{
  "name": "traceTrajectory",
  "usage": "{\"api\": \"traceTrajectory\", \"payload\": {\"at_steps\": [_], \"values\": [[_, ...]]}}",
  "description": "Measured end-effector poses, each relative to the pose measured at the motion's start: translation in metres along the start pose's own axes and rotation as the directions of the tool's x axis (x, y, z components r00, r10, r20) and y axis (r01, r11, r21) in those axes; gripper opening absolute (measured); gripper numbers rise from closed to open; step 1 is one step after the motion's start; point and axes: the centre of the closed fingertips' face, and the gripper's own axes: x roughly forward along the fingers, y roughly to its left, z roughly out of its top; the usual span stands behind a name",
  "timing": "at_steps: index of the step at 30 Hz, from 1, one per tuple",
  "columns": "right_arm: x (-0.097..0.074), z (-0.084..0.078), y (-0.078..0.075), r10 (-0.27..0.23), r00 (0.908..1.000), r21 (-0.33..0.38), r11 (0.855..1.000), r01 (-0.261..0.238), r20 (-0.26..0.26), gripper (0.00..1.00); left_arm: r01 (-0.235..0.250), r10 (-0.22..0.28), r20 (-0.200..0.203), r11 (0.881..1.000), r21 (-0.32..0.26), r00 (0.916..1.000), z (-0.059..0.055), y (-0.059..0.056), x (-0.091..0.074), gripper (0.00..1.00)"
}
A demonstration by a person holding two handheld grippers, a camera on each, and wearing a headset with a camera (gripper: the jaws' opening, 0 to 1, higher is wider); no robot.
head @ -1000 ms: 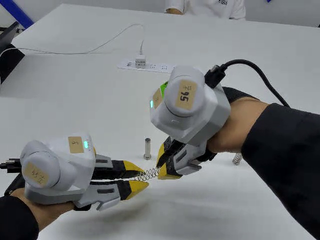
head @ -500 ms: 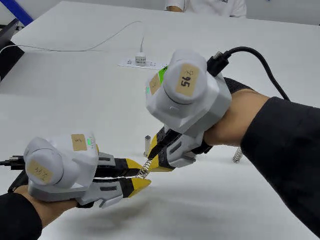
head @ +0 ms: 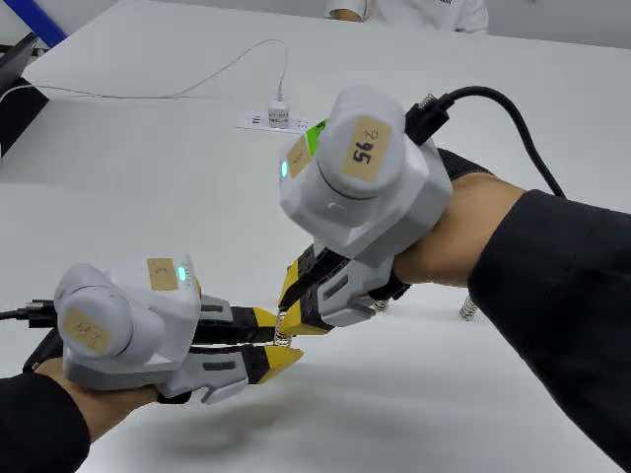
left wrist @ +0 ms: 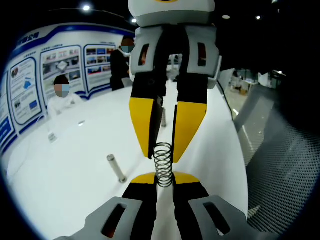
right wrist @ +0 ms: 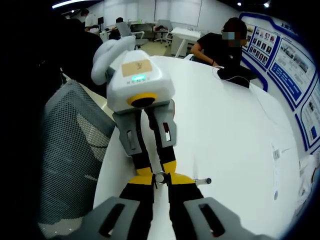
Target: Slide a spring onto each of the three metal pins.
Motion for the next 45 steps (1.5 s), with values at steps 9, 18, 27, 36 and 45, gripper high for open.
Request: {"api": "traceTrajectory", "payload": {"at_steps": [9, 18, 27, 36, 45], "values": [[-0.001, -0.003, -0.003, -0.009, 0.9999, -0.004, 1.0, 0.009, -0.012, 0.11, -0.004, 0.004, 0.0, 1.0, 0.0, 1.0, 0.0, 0.002, 0.001, 0.14], [-0.007, -0.008, -0.012, -0.027, 0.9994, 0.008, 1.0, 0.027, -0.02, 0.11, -0.02, 0.02, 0.003, 0.999, -0.032, 0.9998, -0.003, 0.006, -0.004, 0.21], [-0.022, -0.008, -0.033, -0.078, 0.9969, 0.026, 0.997, 0.078, -0.012, 0.11, -0.041, 0.042, 0.0, 0.997, -0.06, 0.9991, -0.008, 0.011, -0.009, 0.26], [-0.028, -0.004, -0.055, -0.126, 0.9919, 0.027, 0.992, 0.127, -0.012, 0.11, -0.05, 0.05, 0.002, 0.996, -0.073, 0.9987, -0.009, 0.012, -0.011, 0.3], [-0.023, -0.005, -0.072, -0.162, 0.9867, 0.039, 0.986, 0.162, -0.011, 0.11, -0.053, 0.054, -0.001, 0.995, -0.079, 0.9986, -0.01, 0.013, -0.012, 0.31]]}}
